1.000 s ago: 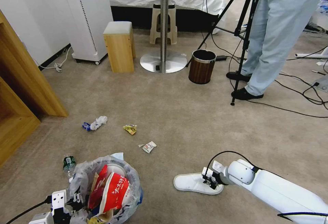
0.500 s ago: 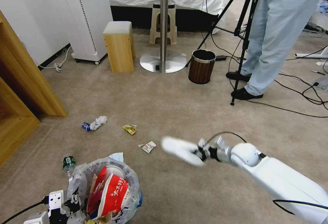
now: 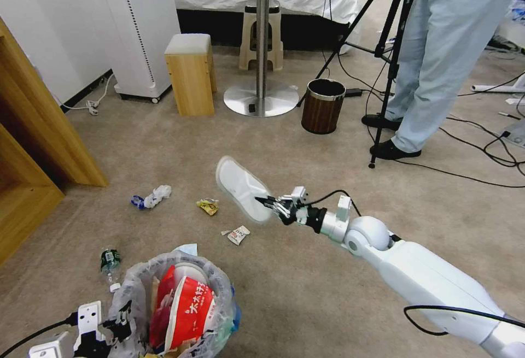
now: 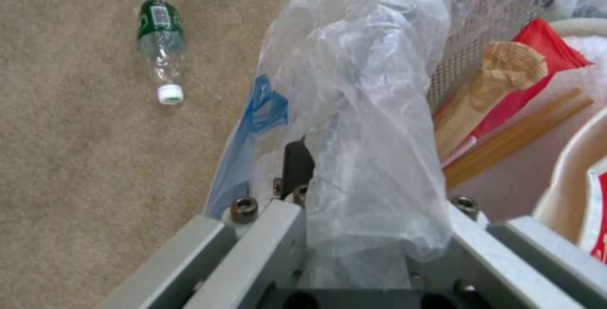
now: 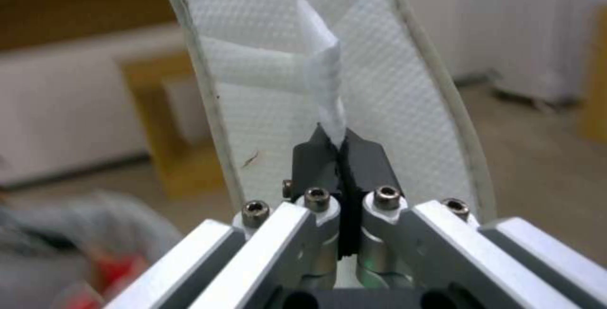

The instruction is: Pick up the trash bin and place the garbage on the floor into it.

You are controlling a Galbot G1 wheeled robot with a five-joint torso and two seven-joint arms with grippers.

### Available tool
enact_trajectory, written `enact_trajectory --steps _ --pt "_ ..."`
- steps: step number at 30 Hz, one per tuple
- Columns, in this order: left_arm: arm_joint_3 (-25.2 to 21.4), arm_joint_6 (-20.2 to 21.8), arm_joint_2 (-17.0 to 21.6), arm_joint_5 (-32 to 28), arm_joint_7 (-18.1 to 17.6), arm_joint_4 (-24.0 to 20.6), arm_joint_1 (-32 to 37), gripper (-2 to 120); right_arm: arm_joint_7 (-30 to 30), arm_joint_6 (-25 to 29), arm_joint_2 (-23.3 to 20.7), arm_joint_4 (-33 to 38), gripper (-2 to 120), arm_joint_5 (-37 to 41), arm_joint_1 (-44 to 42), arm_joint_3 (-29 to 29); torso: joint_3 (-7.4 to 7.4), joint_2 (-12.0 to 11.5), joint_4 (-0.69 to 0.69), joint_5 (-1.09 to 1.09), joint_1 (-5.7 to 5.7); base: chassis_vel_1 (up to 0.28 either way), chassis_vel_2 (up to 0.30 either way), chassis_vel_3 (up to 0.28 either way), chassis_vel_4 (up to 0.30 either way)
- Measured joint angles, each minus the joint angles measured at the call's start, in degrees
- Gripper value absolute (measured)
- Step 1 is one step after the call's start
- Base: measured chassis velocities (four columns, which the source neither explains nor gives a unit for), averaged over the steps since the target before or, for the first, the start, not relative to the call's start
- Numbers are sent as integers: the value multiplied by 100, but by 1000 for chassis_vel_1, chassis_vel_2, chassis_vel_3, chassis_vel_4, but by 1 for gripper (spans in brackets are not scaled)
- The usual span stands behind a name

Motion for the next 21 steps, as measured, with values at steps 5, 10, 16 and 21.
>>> enact_trajectory --steps 5,10,16,21 --pt "-6 103 -83 -185 -95 -170 2 1 -399 -228 345 204 0 444 266 -265 0 0 1 -1 0 0 0 0 0" --pt "23 116 -155 -240 -150 -181 -20 1 -377 -280 711 137 0 431 368 -614 -1 0 0 -1 0 0 0 0 0" --pt "-16 140 -148 -491 -253 -257 -94 1 -327 -332 1362 -345 0 324 442 -1236 0 0 -1 0 0 0 0 0 0" --pt "-29 156 -192 -537 -277 -265 -97 1 -261 -392 1735 -406 0 338 509 -1504 -1 0 1 0 0 0 0 0 0"
